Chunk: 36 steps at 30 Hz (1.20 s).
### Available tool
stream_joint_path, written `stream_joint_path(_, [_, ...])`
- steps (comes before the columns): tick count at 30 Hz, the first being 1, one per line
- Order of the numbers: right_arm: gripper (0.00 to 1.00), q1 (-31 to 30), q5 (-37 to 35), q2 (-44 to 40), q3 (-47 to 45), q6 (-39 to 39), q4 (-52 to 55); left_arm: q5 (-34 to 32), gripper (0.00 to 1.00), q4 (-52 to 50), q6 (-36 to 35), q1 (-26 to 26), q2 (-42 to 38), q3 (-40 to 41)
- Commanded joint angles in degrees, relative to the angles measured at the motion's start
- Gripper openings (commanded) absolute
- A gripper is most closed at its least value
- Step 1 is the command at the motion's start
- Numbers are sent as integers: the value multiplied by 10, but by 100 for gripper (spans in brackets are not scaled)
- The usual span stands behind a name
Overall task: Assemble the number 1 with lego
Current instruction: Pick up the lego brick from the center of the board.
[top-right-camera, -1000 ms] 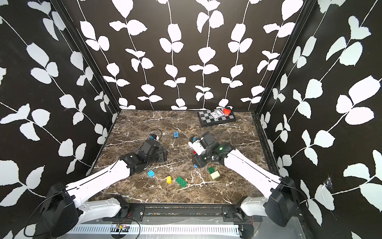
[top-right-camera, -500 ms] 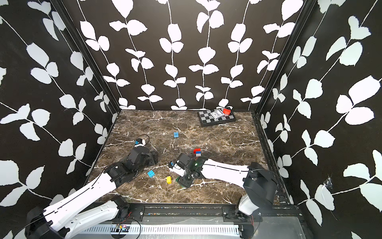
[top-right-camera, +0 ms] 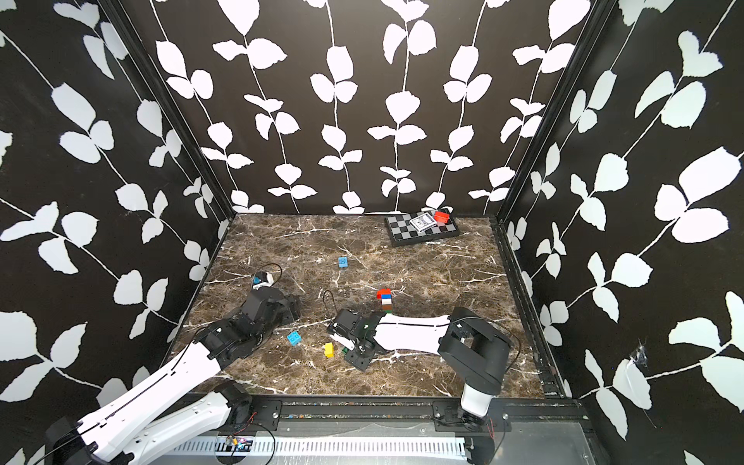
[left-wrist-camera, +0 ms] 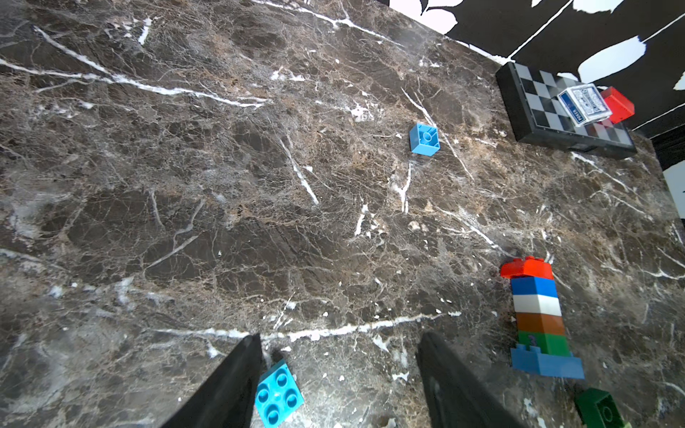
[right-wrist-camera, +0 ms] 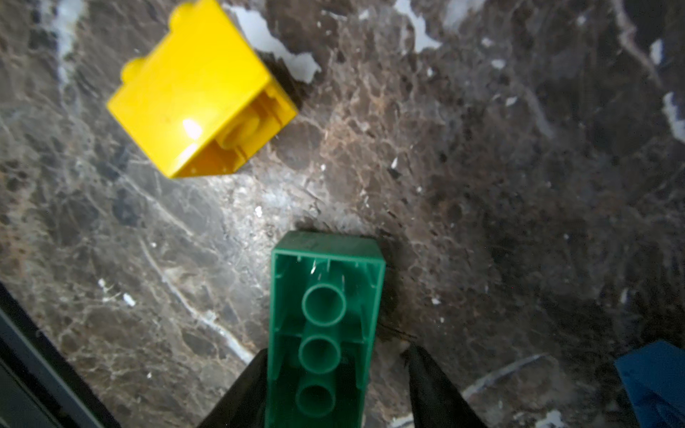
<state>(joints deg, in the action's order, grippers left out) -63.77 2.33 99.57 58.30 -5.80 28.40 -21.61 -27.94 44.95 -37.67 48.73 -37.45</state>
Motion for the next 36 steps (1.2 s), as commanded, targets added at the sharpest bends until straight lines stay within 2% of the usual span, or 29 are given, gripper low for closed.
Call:
stream_joint_path(1, [54,-4,-9,11,26,-11,-4,4,70,-4,-13,9,-10,8])
stream_joint_path(5, [47,-4,-2,15,27,-14,-14,9,70,-5,-19,14,-14,8])
stream_joint_path(10, [34,-3,18,4,15,-17,-29,10,69,-6,-22,18,-19,8])
stream_joint_path(15, [28,19,49,-42,0,-27,-32,14,70,12,-45,22,-22,8])
stream_joint_path(17, [27,46,77,-74,-8,-34,-30,17,70,32,-77,23,-24,6])
stream_joint_path(21, [27,126,179,-170,-18,-36,-3,54,71,111,-212,23,-33,-1])
stream_joint_path(23, [27,169,249,-210,-18,-35,12,97,72,156,-292,23,-36,-7])
stream_joint_path(26, [28,216,341,-252,5,-15,66,206,73,208,-429,23,-34,-23])
stream_joint_path(30, [27,240,425,-269,59,27,166,402,74,217,-612,23,-17,-49])
stream_joint_path(34, [27,240,487,-259,101,44,231,581,76,106,-761,23,47,-116])
stream_joint_path(36, [25,240,500,-251,114,49,251,641,77,37,-816,21,82,-154])
